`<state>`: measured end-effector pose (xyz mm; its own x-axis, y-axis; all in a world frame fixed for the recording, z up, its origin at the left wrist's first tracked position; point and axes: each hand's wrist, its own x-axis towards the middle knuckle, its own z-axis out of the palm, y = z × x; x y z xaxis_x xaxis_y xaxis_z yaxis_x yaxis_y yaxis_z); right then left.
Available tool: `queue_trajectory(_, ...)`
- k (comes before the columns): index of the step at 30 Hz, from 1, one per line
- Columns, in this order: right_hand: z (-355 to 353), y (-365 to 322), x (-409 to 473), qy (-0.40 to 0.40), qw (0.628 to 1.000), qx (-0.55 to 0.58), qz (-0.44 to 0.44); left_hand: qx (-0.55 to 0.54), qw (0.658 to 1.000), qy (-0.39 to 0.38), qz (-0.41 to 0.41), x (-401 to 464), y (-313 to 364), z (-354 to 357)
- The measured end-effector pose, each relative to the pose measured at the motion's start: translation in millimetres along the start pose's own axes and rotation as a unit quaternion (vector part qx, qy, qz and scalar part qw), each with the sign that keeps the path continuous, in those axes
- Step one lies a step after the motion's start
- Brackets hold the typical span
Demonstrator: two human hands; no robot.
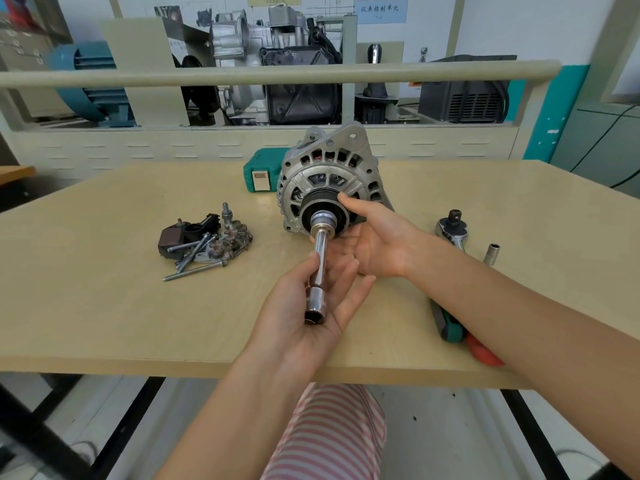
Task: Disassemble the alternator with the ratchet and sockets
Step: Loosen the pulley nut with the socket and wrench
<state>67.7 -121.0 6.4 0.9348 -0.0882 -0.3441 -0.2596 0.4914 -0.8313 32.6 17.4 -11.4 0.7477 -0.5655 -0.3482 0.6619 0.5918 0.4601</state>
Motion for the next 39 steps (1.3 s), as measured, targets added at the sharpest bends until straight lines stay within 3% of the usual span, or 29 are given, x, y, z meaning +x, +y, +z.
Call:
queue_trajectory(5, -0.6, 0.0, 1.4, -0.017, 0.999, 0.03, 0.007, 0.0, 0.999, -0.023, -0.044, 1.1, -1.1, 1.1)
queue_trajectory(14, -0.5, -0.2, 1.4, -0.007, 1.0, 0.005, 0.001, 0.01, 0.999, 0.016, 0.038, 3.0, -4.0, 3.7)
queue_trajectory(23, -1.4, -0.4, 2.2, -0.023, 0.999, 0.038, 0.014, -0.003, 0.999, -0.012, -0.042, -1.0, 0.0, 5.2)
queue_trajectory(32, -1.7, 0.0, 1.9, -0.013, 1.0, 0.002, 0.005, 0.009, 1.0, 0.007, 0.026, 3.4, 2.9, 7.0)
queue_trajectory(39, -2.4, -0.5, 3.0, -0.014, 1.0, -0.011, 0.005, 0.002, 1.0, 0.011, -0.02, 1.7, 13.9, 1.0)
